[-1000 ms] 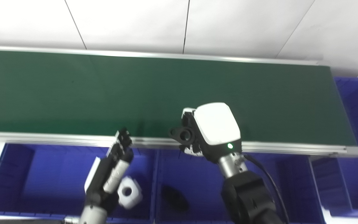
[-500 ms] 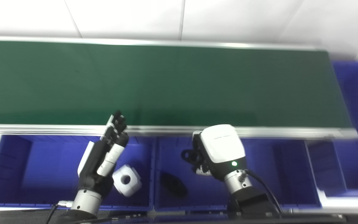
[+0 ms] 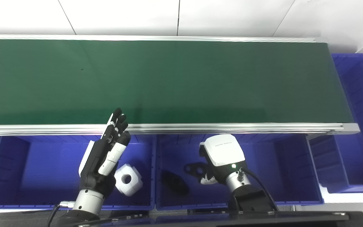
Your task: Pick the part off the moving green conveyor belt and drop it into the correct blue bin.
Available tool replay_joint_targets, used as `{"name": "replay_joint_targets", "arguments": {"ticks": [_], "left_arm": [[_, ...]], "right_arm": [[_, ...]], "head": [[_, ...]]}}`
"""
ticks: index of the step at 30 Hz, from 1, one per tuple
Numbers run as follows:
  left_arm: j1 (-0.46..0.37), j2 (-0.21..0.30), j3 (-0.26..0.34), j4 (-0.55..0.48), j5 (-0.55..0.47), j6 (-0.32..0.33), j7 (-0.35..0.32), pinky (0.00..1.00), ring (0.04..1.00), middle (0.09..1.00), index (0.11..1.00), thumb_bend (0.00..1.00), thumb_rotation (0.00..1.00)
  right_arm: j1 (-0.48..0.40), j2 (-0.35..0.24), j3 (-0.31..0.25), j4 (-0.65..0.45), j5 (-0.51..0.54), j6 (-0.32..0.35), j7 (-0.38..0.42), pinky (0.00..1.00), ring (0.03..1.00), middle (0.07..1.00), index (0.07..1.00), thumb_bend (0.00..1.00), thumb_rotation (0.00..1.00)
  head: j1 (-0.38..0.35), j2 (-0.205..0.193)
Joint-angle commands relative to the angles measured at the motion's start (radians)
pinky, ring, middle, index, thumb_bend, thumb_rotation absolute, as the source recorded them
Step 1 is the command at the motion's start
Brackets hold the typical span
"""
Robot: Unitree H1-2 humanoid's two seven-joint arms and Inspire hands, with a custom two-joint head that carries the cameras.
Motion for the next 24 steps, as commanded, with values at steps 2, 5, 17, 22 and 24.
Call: {"name": "replay_joint_targets", "arguments": {"ticks": [2,5,17,22,24], "left_arm": [[0.013,-0.005,0.000,-0.036,-0.002,-0.007,-0.002,1.00,1.000,1.000,1.000,0.69,0.67],[0.016,-0.007,-0.004,-0.034,0.003,-0.011,-0.003,1.00,1.000,1.000,1.000,0.69,0.66],[0.035,-0.007,-0.034,-0.011,0.053,-0.047,-0.003,1.00,1.000,1.000,1.000,0.71,0.71],[0.046,-0.008,-0.028,0.000,0.045,-0.058,-0.004,1.00,1.000,1.000,1.000,0.71,0.70],[0.047,-0.005,-0.026,0.010,0.045,-0.065,-0.007,1.00,1.000,1.000,1.000,0.71,0.70]], "right_arm": [[0.003,0.018,0.001,-0.026,-0.033,-0.018,0.018,0.45,0.566,0.688,0.763,1.00,0.74],[0.006,0.022,-0.002,-0.032,-0.024,-0.020,0.020,0.49,0.609,0.723,0.783,1.00,0.79],[0.105,0.168,-0.141,-0.362,0.478,0.133,0.224,0.54,0.680,0.786,0.817,1.00,0.86],[0.331,0.358,-0.279,-0.478,1.191,0.136,0.053,0.59,0.683,0.752,0.780,0.88,0.79],[0.403,0.369,-0.285,-0.442,1.299,-0.012,-0.056,0.62,0.696,0.768,0.789,0.85,0.81]], "head": [[0.008,-0.001],[0.016,-0.006],[0.068,-0.040],[0.079,-0.060],[0.082,-0.071]]}}
